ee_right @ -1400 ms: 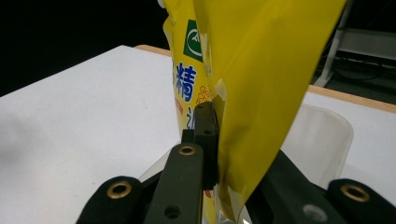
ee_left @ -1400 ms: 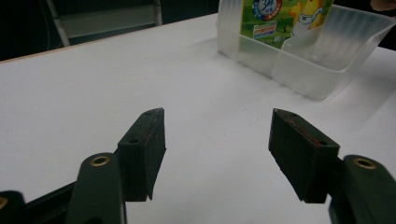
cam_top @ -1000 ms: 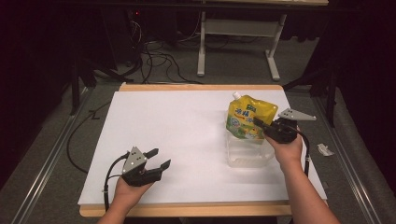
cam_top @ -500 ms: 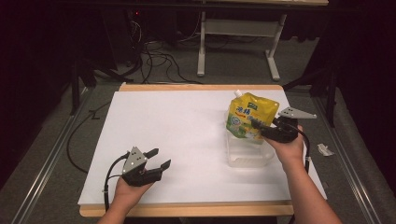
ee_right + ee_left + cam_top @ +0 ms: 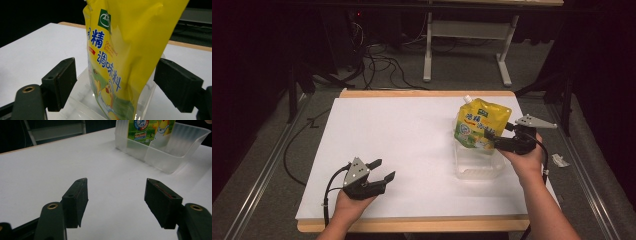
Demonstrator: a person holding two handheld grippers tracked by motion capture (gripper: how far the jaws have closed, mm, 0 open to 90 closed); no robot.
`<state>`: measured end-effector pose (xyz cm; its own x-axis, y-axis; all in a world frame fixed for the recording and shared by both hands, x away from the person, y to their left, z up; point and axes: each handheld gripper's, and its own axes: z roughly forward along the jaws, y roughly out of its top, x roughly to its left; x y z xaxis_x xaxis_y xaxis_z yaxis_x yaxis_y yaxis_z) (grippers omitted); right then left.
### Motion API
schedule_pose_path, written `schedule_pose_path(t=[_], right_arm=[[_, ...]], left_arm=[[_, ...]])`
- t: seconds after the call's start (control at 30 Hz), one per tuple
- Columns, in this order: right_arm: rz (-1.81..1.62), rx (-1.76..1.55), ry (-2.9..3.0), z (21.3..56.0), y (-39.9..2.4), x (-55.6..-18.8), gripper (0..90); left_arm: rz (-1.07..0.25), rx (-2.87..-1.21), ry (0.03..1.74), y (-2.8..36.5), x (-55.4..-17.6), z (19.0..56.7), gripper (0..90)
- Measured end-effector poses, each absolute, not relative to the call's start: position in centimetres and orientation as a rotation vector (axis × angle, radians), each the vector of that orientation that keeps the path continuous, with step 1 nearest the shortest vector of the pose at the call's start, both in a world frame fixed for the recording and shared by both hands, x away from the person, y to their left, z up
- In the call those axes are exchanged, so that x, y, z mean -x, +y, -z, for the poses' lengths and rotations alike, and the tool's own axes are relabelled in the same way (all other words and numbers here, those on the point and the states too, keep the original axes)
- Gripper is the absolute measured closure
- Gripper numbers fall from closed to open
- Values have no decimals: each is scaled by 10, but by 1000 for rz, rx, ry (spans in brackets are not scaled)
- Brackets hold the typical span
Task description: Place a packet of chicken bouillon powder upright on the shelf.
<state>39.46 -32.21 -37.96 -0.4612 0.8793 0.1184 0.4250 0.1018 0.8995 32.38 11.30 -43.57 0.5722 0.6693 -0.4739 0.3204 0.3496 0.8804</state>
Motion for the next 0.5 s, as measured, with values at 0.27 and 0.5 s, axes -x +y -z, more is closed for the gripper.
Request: schedule_pose_path(t=[0.27,0.5], right_arm=[[-1330,-1267,1929,379,-329,-383,188],[-1327,-1259,1925,377,-333,-367,182]], left_arm=[[-278,-1241,999,112,-324,436,360],[-273,-1243,1001,111,-324,436,360]])
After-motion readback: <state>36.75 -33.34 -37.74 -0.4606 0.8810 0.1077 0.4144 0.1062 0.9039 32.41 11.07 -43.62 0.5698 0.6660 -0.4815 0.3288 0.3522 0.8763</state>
